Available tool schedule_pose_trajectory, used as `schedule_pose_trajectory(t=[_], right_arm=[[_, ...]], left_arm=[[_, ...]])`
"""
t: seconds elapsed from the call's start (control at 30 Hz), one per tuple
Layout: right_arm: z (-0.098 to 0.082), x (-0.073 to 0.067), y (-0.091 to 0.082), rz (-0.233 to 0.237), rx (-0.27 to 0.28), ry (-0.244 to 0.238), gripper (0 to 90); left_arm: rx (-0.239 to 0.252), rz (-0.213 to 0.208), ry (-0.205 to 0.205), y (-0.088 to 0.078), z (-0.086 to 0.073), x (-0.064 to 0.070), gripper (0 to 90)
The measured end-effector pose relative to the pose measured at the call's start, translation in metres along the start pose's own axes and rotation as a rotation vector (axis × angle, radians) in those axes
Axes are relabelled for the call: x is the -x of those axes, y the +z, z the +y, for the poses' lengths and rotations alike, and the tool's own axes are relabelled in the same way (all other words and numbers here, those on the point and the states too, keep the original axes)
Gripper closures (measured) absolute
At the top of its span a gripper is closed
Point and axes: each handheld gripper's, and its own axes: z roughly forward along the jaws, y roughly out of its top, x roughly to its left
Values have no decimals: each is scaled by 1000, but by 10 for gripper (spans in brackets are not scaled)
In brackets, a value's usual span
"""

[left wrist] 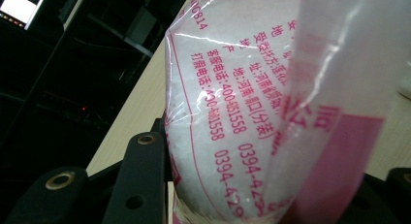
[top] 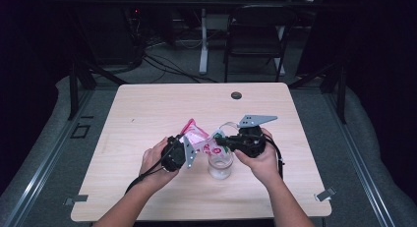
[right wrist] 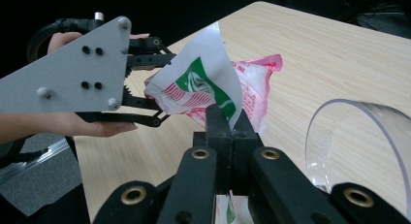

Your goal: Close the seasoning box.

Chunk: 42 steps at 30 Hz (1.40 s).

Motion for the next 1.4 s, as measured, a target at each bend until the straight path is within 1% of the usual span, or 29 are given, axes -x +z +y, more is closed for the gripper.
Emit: schedule_pose_trajectory(t=[0.17,0.2,0.23,0.3,0.37,0.63,0.67,0.73,0.8,0.93,1.03,1.2,1.23,1.37,1.4], right_arm=[[-1,2,0,-3,3,9,900],[-1,2,0,-4,4,10,900],[-1,3,0,-4,5,9,900],[-1,3,-1,-3,9,6,900],[-1,2,-2,0,14,7,900],[0,2,-6,7,23,-1,900],[0,2,-7,10,24,-1,900],[0,2,-8,10,27,1,900],[0,2,-8,9,27,1,900],[-1,3,-9,14,23,-2,900],[-1,4,-10,20,24,-1,900],[-2,5,-12,37,21,-15,900],[-2,5,-12,34,21,-14,900],[-2,5,-13,33,24,-11,900],[-2,5,-13,33,25,-10,900]], left_arm=[[2,15,14,0,1,0,629],[5,20,19,0,1,0,629],[16,27,14,0,2,1,629],[5,37,37,-1,3,0,629],[9,43,42,-2,3,0,630],[14,88,93,-6,7,0,630],[8,92,111,-6,8,-1,630],[2,99,131,-7,9,-1,631],[6,105,139,-7,10,-1,631],[4,129,179,-8,13,-1,631],[4,136,190,-9,14,-1,632],[3,146,218,-9,16,-2,633],[2,145,216,-9,16,-1,633],[-2,154,237,-9,18,-2,634],[0,161,248,-10,19,-2,634]])
